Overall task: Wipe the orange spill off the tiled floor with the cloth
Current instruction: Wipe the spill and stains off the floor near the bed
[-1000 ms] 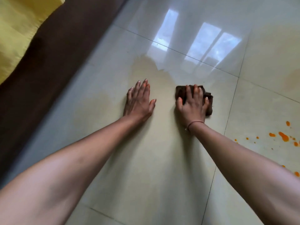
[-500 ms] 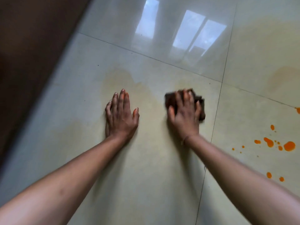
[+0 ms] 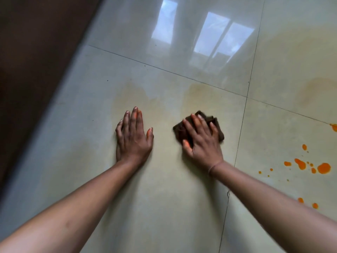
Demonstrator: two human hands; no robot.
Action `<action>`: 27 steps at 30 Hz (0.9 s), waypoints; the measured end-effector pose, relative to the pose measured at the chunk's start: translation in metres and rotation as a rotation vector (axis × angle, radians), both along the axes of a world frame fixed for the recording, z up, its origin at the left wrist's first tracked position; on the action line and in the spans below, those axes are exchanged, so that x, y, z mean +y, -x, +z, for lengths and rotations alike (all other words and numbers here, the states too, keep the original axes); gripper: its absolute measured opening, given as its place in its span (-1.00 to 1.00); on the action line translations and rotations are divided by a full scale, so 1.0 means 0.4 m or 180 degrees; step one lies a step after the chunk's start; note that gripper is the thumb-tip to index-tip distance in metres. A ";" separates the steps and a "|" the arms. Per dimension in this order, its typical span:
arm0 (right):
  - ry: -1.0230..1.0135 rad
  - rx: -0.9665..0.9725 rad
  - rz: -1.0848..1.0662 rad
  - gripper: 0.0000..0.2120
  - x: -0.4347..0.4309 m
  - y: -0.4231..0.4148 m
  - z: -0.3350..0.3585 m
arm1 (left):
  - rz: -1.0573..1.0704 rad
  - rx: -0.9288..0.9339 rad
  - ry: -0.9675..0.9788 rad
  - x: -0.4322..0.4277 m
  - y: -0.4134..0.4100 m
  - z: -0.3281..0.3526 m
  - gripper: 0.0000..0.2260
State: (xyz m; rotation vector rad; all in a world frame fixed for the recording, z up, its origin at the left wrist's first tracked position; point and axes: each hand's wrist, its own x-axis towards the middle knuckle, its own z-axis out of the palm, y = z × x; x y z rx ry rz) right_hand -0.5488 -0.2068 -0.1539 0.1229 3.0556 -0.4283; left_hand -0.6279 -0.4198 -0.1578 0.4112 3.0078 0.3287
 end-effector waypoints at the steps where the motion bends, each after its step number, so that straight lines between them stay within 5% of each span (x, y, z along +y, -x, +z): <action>1: -0.0047 0.0018 -0.0196 -0.37 0.043 0.052 -0.001 | -0.0002 0.0016 -0.0008 -0.001 0.000 -0.002 -0.41; 4: 0.0031 -0.0103 -0.1704 -0.43 0.180 0.274 0.012 | 0.0023 0.0100 -0.0001 -0.006 0.000 -0.014 -0.41; 6: -0.0040 -0.0152 -0.1995 -0.44 0.168 0.311 0.003 | 0.0027 0.0117 -0.0027 -0.001 0.004 -0.014 -0.40; 12: -0.0276 0.0066 0.0706 -0.38 0.024 0.108 -0.007 | 0.0016 0.0043 0.0054 0.001 -0.004 0.002 -0.40; 16: -0.0068 -0.0125 -0.1403 -0.42 0.089 0.287 0.017 | 0.0001 0.0127 0.0100 -0.004 -0.003 -0.010 -0.40; 17: -0.0070 -0.0126 -0.1439 -0.43 0.050 0.293 0.020 | 0.0009 0.0122 0.0093 -0.002 -0.002 -0.008 -0.40; 22: -0.0271 0.0021 0.1400 -0.40 -0.013 0.164 -0.004 | 0.0002 0.0099 0.0073 -0.001 -0.004 -0.001 -0.41; 27: -0.0088 -0.0171 -0.1338 -0.42 0.075 0.200 0.013 | 0.0016 0.0084 0.0019 -0.002 -0.006 -0.003 -0.42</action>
